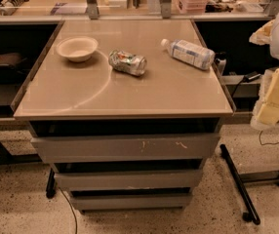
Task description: Open bottom drawer
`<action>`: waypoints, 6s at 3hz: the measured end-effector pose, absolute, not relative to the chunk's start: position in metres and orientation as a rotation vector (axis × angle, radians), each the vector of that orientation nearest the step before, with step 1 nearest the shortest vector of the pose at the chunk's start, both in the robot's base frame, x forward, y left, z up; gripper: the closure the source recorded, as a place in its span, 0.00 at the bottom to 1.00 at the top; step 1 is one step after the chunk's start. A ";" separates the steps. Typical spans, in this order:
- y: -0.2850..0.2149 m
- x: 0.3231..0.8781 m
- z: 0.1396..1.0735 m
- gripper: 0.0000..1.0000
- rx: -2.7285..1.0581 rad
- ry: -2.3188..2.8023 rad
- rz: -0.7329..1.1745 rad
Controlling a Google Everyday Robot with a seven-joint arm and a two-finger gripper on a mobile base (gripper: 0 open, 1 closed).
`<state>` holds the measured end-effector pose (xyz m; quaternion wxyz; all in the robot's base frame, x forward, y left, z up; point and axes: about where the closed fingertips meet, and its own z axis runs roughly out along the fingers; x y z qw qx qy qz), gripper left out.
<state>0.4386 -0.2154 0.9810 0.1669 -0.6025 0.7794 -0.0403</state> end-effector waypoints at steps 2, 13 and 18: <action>-0.199 0.418 0.960 0.00 -1.742 2.141 -0.061; -0.151 0.323 0.412 0.00 -1.683 2.037 0.673; -0.164 0.378 0.351 0.00 -1.614 1.935 0.390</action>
Offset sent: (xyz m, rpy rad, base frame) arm -0.0704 0.0232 -0.1484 0.1092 0.1300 0.1159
